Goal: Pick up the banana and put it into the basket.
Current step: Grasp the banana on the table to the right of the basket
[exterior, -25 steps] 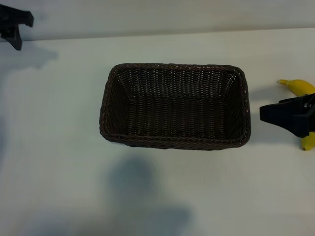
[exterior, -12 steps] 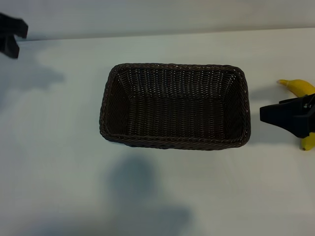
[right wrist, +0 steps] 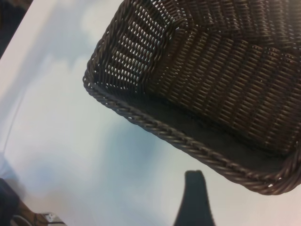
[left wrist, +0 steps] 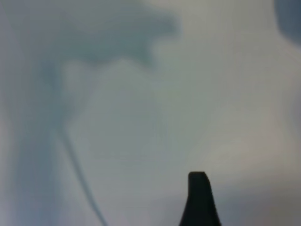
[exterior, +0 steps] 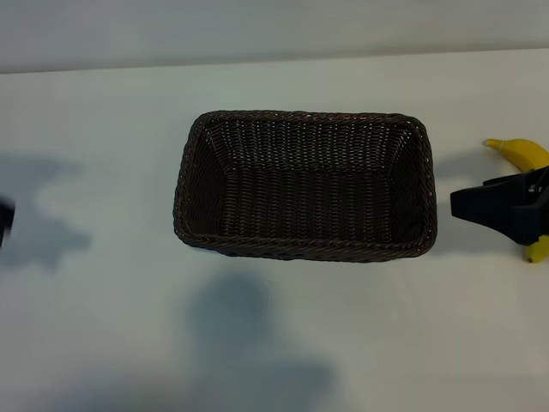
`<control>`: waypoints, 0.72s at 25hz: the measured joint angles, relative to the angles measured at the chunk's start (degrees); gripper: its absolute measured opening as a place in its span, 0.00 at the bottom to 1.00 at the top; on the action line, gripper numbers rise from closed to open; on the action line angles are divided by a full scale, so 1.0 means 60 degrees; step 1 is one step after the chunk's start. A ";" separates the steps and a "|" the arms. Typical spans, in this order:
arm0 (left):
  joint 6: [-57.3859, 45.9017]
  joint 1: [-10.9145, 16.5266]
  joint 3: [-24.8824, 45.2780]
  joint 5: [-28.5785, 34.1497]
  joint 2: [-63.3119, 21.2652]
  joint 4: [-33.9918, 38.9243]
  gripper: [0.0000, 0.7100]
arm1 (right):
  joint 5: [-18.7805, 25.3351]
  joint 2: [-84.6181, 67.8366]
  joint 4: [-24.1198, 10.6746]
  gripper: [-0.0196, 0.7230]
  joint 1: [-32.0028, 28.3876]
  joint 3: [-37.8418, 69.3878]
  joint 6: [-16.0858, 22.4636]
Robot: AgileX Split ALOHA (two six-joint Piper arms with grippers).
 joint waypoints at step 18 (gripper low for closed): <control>0.0043 -0.0012 0.4112 -0.1007 -0.6502 0.0142 0.76 | 0.0000 0.0000 -0.0013 0.78 0.0000 0.0000 0.0000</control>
